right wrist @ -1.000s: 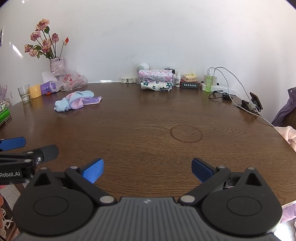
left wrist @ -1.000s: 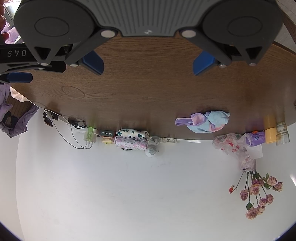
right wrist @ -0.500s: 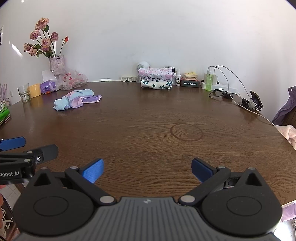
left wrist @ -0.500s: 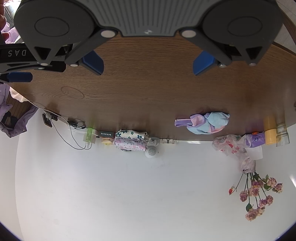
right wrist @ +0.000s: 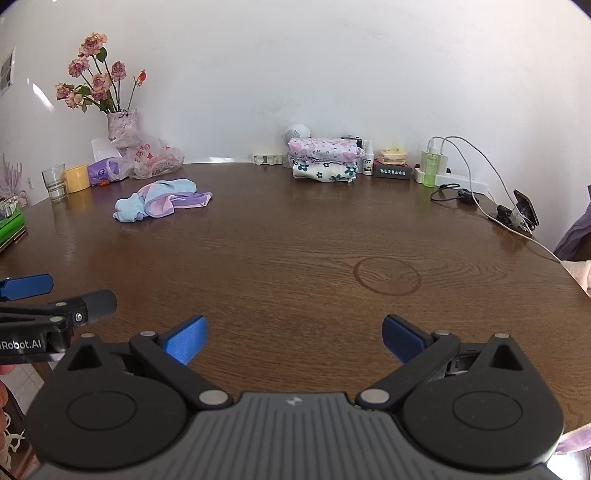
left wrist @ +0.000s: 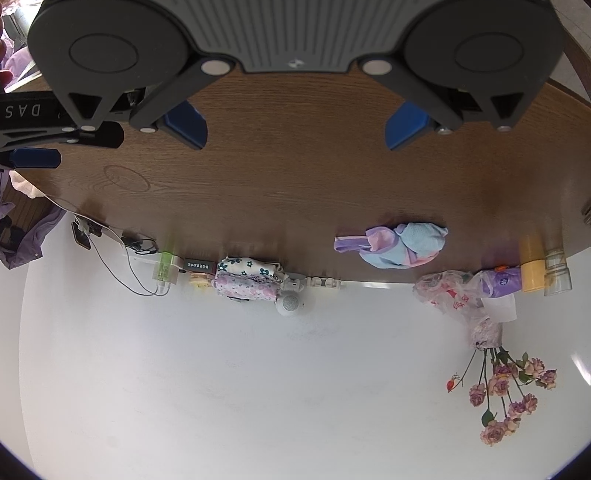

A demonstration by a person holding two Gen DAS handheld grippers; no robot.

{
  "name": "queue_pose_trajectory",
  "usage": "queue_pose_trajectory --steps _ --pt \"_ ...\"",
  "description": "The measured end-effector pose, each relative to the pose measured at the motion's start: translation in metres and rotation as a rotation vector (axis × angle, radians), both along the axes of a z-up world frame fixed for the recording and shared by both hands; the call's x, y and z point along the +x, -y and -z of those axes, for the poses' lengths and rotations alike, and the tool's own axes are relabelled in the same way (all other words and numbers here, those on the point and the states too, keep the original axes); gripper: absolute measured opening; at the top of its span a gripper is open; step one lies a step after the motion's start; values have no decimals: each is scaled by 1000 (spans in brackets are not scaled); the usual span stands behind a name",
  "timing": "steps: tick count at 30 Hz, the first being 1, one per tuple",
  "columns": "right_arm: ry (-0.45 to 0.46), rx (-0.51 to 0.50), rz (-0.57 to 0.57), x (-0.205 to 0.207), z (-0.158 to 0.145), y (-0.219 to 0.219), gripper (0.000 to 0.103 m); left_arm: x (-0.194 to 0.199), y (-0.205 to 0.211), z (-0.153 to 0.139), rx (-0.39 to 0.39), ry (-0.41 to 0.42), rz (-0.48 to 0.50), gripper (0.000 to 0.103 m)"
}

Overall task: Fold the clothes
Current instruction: 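Move both tools toward the crumpled pink-and-blue garment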

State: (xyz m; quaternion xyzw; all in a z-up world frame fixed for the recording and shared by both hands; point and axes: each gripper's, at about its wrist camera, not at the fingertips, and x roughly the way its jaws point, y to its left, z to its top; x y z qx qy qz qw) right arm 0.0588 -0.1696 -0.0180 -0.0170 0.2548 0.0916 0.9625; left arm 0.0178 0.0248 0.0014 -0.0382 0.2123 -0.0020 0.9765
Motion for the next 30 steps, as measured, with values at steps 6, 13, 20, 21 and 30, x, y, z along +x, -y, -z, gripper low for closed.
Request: queue_pose_trajectory --steps 6,13,20,21,30 --pt "-11 -23 -123 48 -23 -27 103 30 -35 -18 14 -7 -61 103" --pt "-36 -54 -315 147 -62 -74 103 112 -89 -53 94 -50 -96 103" --pt "-153 -95 -366 289 -54 -135 86 226 -105 -41 204 -182 -59 100" --pt "-184 -82 -367 308 -48 -141 78 243 -105 -33 223 -204 -56 98" --pt "-342 -41 -341 381 1 -175 48 298 -108 12 290 -282 -41 76"
